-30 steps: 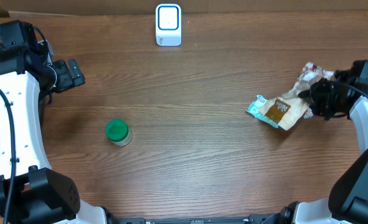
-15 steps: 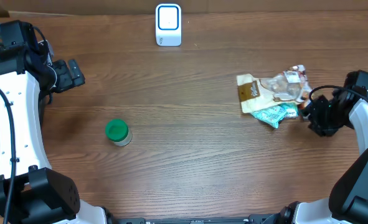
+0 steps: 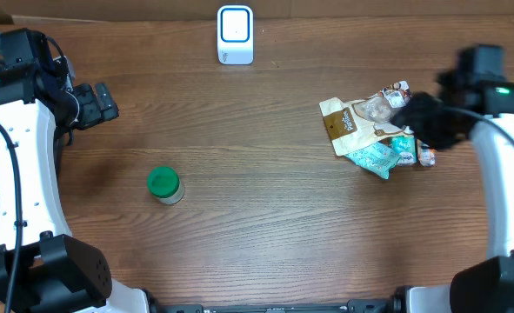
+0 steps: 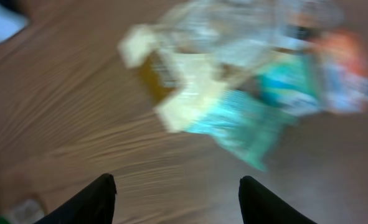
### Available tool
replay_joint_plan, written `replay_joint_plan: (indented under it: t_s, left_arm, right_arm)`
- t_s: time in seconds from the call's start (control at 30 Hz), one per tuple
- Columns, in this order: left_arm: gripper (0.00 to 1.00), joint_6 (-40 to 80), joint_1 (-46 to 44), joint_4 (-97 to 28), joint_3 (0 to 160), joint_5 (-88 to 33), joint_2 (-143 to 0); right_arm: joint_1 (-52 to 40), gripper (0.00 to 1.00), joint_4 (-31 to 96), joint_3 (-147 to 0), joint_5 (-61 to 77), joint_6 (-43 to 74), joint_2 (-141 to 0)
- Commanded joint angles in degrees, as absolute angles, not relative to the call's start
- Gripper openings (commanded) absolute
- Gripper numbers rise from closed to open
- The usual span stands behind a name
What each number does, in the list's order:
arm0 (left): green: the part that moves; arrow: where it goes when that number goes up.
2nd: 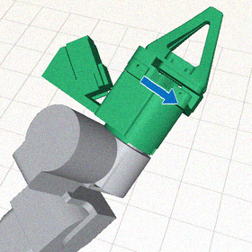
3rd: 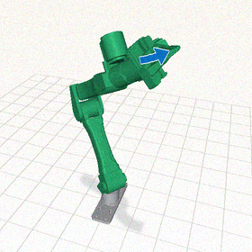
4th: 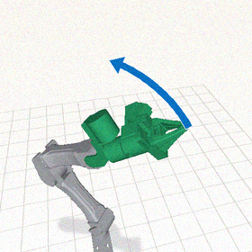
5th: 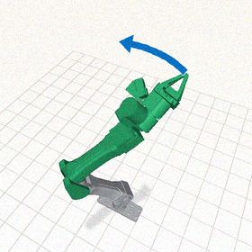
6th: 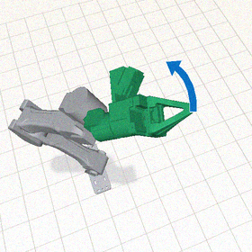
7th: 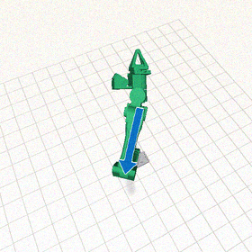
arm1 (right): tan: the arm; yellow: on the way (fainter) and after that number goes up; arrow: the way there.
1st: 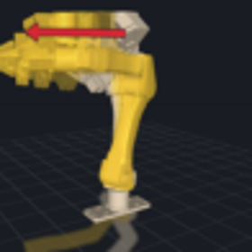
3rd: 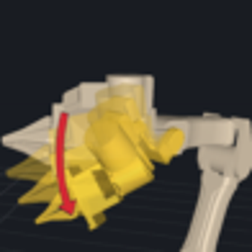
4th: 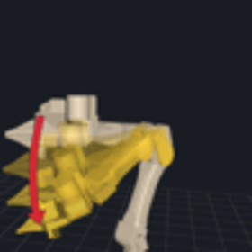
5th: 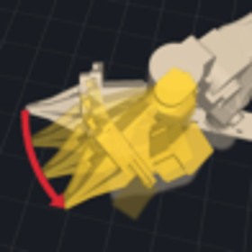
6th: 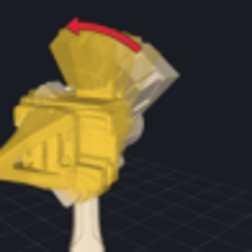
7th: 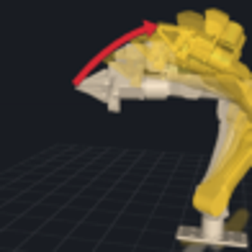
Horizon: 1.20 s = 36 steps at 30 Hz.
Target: Scan the item barcode
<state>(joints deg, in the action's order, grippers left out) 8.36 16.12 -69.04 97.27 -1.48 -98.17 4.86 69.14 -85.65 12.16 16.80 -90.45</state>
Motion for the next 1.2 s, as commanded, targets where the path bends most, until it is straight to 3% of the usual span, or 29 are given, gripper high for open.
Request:
replay_joint_plan:
  t_s: [0.0, 0.33, 0.5, 1.0, 1.17]
  left_arm:
    - [1.00, 7.2, 15.7, -69.0, 97.6, -1.9, -98.5]
    - [1.00, 7.2, 15.7, -69.0, 97.6, -1.9, -98.5]
    - [1.00, 7.2, 15.7, -69.0, 97.6, -1.9, -98.5]
    - [1.00, 7.9, 15.7, -68.8, 97.6, -2.7, -98.5]
    - [1.00, 11.9, 15.7, -72.1, 97.6, -12.0, -98.5]
  right_arm:
    - [-4.6, 0.61, 63.3, -86.2, 17.8, 16.2, -89.7]
    - [-24.1, 0.76, 47.2, -85.8, 19.2, 21.3, -95.7]
    - [-28.6, 0.76, 44.7, -85.8, 19.2, 24.0, -102.3]
    - [-30.0, 0.75, 42.1, -85.8, 17.6, 27.2, -111.6]
    - [-29.9, 0.78, 41.8, -85.8, 16.9, 27.2, -111.6]
